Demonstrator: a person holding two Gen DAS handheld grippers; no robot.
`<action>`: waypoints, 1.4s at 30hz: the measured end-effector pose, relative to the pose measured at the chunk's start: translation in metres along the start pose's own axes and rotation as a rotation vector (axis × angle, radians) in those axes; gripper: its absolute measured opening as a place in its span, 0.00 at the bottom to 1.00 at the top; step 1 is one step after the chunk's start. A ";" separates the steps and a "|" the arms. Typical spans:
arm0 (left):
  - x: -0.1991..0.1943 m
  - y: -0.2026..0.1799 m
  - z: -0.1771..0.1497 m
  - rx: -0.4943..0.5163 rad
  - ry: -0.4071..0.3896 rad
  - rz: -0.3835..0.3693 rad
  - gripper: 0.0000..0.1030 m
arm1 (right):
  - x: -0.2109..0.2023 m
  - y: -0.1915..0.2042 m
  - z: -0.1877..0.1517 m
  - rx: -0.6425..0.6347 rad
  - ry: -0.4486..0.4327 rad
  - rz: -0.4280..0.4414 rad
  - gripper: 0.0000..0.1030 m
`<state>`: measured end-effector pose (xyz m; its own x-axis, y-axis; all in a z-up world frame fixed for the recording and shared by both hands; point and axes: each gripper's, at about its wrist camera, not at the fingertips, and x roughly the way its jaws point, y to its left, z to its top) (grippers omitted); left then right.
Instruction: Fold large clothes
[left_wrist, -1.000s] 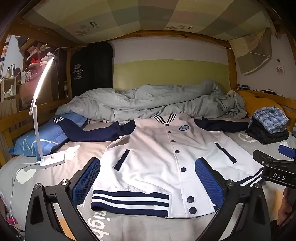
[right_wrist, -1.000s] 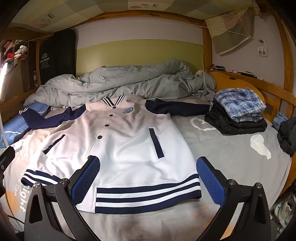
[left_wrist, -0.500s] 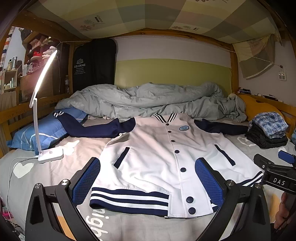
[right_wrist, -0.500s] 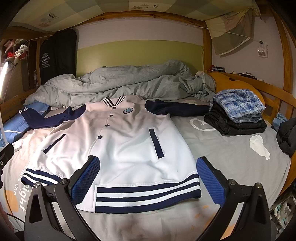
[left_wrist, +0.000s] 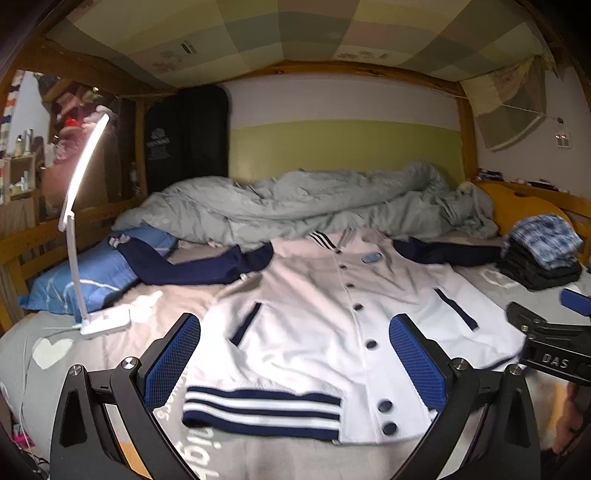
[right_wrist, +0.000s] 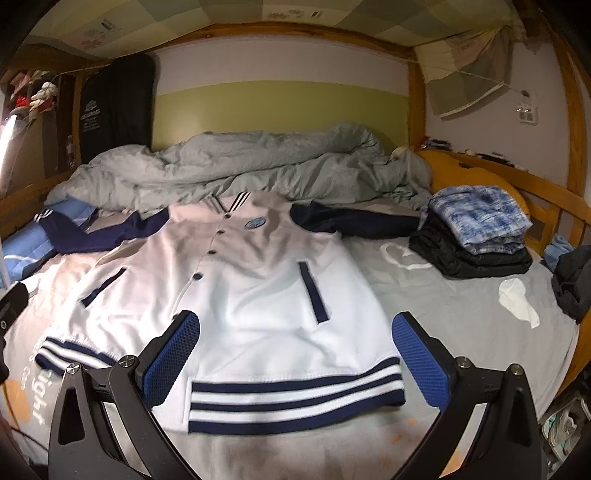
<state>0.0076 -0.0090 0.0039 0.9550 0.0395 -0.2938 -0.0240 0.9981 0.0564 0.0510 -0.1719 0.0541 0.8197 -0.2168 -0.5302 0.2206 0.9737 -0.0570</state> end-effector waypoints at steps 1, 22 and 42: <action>0.001 0.002 0.001 -0.008 -0.017 0.002 1.00 | 0.001 -0.002 0.002 0.007 -0.012 -0.011 1.00; 0.025 0.026 -0.004 -0.089 0.015 0.008 1.00 | 0.027 -0.025 0.000 0.102 0.079 0.032 1.00; 0.026 0.030 -0.005 -0.088 0.023 0.006 1.00 | 0.022 -0.016 0.002 0.054 0.064 0.032 1.00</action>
<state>0.0308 0.0221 -0.0065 0.9479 0.0457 -0.3152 -0.0565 0.9981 -0.0252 0.0667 -0.1924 0.0447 0.7917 -0.1789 -0.5841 0.2245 0.9744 0.0059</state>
